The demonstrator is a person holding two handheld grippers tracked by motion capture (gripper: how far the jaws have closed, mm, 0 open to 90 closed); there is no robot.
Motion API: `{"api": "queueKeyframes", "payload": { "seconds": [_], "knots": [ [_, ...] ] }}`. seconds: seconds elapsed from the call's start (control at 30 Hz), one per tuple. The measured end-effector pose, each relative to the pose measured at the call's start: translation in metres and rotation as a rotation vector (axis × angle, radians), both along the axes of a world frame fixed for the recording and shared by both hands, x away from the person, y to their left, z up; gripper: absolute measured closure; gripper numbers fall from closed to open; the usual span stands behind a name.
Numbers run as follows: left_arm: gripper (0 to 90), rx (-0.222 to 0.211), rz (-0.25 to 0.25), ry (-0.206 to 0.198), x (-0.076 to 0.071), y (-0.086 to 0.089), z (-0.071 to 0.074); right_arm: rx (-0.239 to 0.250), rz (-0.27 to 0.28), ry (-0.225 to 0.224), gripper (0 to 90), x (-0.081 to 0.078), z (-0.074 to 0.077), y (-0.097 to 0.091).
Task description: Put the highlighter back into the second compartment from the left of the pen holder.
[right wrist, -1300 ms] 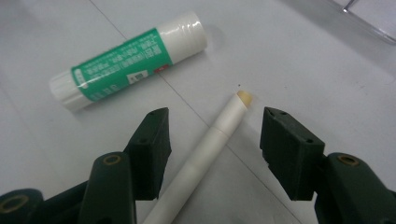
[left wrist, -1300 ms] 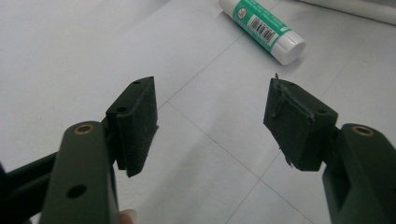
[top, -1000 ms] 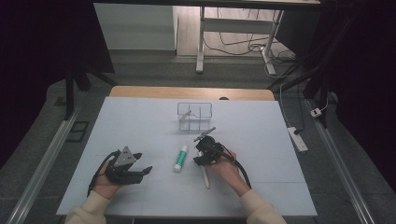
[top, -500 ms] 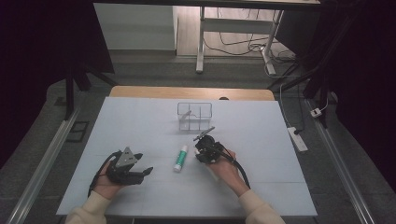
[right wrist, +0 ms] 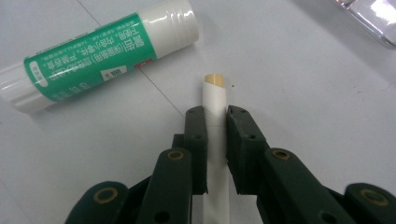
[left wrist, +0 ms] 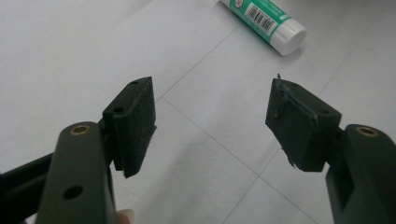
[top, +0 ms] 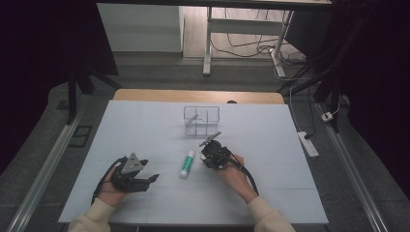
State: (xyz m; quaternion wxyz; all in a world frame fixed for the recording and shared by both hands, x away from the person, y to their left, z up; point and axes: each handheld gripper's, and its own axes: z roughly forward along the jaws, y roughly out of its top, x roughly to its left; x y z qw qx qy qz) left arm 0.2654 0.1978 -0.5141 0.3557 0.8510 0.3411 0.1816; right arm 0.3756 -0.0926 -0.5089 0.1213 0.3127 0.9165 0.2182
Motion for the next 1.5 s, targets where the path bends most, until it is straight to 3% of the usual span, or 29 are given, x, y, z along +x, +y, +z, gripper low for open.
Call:
{"api": "queueKeyframes", "payload": {
  "seconds": [0.37, 0.67, 1.1, 1.5],
  "knots": [
    [31.6, 0.040, -0.024, 0.020, 0.001, -0.004, -0.005, 0.056, 0.000, -0.024, 78.2, 0.000, 0.010, -0.005],
    [31.4, 0.034, -0.024, 0.022, 0.001, -0.004, -0.005, 0.110, 0.006, -0.075, 78.2, -0.003, 0.023, -0.008],
    [31.2, 0.032, -0.025, 0.028, 0.001, -0.004, -0.005, 0.188, 0.001, -0.095, 78.1, -0.004, 0.036, -0.014],
    [30.8, 0.048, -0.040, 0.036, 0.002, -0.007, -0.008, 0.200, 0.007, -0.104, 78.1, -0.005, 0.038, -0.014]
  ]
}}
